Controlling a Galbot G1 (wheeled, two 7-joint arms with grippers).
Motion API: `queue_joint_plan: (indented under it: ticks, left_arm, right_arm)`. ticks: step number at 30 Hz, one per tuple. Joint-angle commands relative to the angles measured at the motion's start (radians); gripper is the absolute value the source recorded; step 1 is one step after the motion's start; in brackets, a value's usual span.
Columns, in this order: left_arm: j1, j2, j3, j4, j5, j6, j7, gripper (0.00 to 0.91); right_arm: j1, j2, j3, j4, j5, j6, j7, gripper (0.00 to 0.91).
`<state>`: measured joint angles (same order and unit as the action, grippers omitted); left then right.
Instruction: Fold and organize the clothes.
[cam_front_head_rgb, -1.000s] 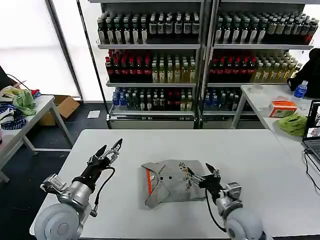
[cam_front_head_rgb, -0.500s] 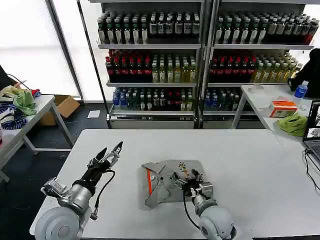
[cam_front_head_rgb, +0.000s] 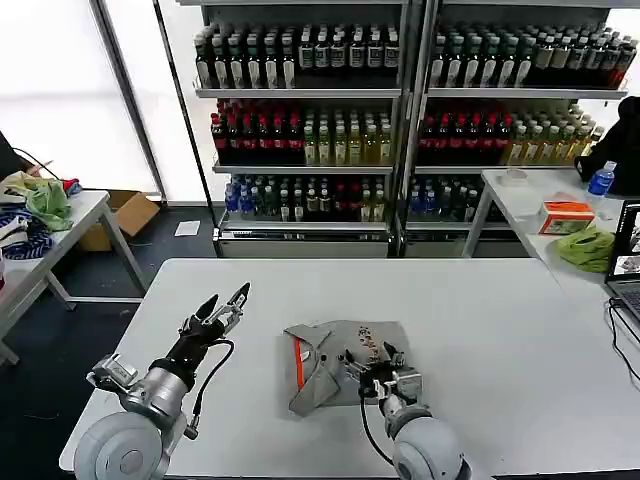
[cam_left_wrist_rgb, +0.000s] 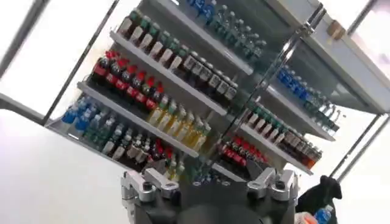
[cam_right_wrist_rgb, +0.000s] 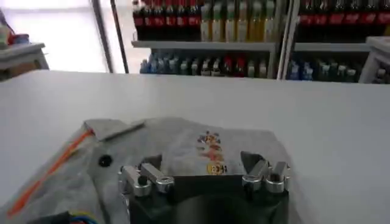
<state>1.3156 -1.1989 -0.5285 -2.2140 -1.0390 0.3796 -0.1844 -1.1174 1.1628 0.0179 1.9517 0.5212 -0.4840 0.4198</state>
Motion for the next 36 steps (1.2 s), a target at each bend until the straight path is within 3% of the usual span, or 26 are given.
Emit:
queue_joint_plan:
  ticks: [1,3,9,12,17,26,32,36]
  left_arm:
    - [0.034,0.006,-0.016,-0.017,0.035,-0.002,0.03,0.907]
    - [0.067,0.008,-0.033,-0.019,0.133,-0.021,0.072,0.907]
    - [0.161,-0.01,-0.08,-0.008,0.423,-0.15,0.154,0.907]
    - [0.212,-0.038,-0.109,-0.004,0.521,-0.202,0.181,0.907]
    - [0.274,-0.076,-0.148,0.012,0.7,-0.309,0.231,0.907]
    - [0.385,-0.139,-0.239,0.033,0.852,-0.47,0.289,0.907]
    - [0.421,-0.179,-0.258,0.033,0.887,-0.509,0.306,0.907]
    - [0.425,-0.161,-0.243,0.036,0.887,-0.521,0.304,0.907]
  right_arm:
    - [-0.043,-0.044,0.109,0.16,-0.057,0.238,-0.118,0.907]
    - [-0.079,-0.059,0.178,0.16,-0.068,0.291,-0.183,0.907]
    - [-0.217,-0.064,0.344,0.133,-0.099,0.455,-0.281,0.907]
    - [-0.314,-0.076,0.421,0.129,-0.08,0.499,-0.343,0.907]
    - [-0.42,-0.095,0.496,0.116,-0.049,0.565,-0.402,0.907]
    - [-0.521,-0.098,0.57,0.054,-0.044,0.644,-0.428,0.907]
    - [-0.541,-0.093,0.568,0.035,-0.05,0.643,-0.429,0.907]
    - [-0.549,-0.091,0.557,0.048,-0.058,0.635,-0.425,0.907]
